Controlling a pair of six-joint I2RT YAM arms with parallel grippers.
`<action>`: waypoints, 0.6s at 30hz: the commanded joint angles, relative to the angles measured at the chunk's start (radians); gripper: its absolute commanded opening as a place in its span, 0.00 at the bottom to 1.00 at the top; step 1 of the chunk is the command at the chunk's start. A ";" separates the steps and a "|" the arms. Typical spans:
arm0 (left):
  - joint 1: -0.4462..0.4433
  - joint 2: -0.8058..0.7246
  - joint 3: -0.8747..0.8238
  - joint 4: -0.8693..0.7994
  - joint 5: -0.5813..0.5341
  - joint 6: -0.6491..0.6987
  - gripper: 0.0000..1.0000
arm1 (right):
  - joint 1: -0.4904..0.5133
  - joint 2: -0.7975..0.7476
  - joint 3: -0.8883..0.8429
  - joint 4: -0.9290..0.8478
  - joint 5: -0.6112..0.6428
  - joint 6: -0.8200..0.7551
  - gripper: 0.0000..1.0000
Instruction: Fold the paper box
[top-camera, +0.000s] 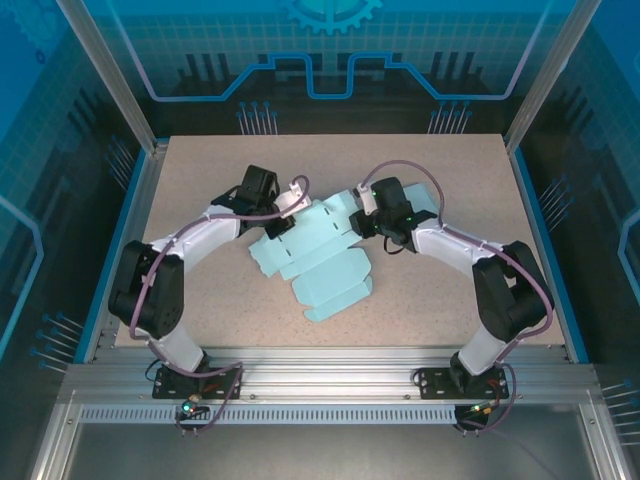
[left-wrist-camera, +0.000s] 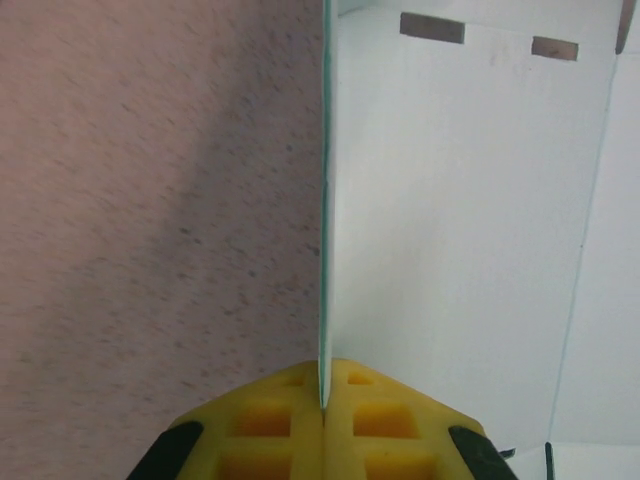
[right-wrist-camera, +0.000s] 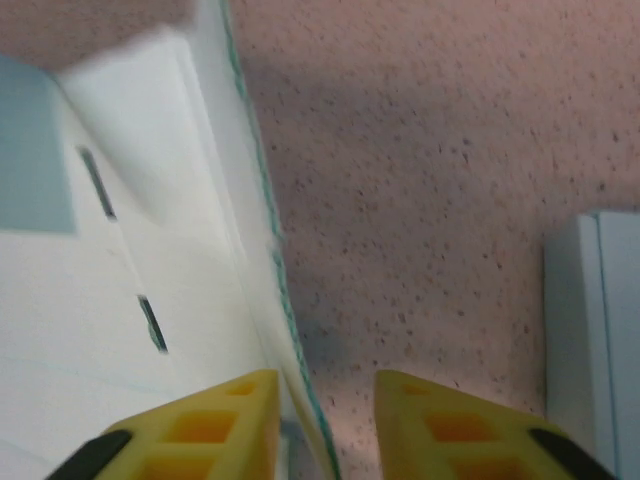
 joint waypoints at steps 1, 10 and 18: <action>-0.003 -0.033 -0.036 0.111 -0.101 0.056 0.00 | -0.044 0.014 0.026 -0.100 -0.042 0.178 0.36; -0.007 -0.050 -0.104 0.167 -0.091 0.060 0.00 | -0.066 -0.029 -0.014 -0.097 -0.199 0.307 0.48; -0.007 -0.032 -0.085 0.169 -0.103 0.027 0.00 | -0.027 0.012 -0.039 0.018 -0.196 0.320 0.59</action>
